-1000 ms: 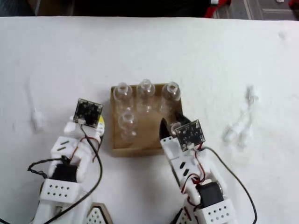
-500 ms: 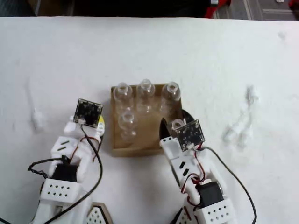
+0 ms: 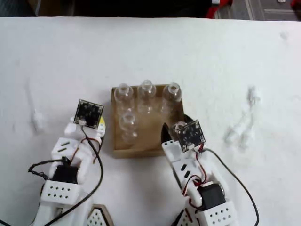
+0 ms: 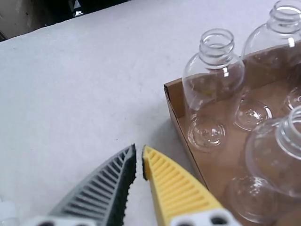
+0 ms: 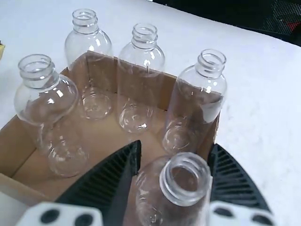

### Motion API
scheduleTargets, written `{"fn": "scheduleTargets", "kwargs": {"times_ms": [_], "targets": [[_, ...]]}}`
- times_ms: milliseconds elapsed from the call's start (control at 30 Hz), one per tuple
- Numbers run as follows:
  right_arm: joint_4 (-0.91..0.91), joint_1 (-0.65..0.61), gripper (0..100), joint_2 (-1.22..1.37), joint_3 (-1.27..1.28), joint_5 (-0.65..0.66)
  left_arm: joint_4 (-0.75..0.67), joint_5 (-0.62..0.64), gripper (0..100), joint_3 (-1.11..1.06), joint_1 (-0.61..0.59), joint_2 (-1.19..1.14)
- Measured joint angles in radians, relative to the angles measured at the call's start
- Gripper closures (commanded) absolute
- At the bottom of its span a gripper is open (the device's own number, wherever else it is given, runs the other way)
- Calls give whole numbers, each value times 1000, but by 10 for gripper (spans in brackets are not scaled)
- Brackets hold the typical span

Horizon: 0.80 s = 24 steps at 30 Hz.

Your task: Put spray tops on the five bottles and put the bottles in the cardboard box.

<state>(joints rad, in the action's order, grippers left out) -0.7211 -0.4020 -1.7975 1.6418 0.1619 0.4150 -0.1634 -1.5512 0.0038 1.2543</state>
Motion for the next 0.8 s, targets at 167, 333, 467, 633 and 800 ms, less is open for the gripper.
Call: {"fn": "scheduleTargets", "kwargs": {"times_ms": [167, 333, 467, 633, 800], "targets": [[0, 0, 695, 0, 0, 0, 0, 0, 965, 0, 0, 0], [-15, -18, 696, 0, -40, 0, 0, 0, 965, 0, 0, 0], [-83, -41, 696, 0, -120, 0, 0, 0, 965, 0, 0, 0], [-103, -49, 696, -2, -147, 0, 0, 0, 965, 0, 0, 0], [-104, -40, 697, 0, -157, 0, 0, 0, 965, 0, -2, 0]]}}
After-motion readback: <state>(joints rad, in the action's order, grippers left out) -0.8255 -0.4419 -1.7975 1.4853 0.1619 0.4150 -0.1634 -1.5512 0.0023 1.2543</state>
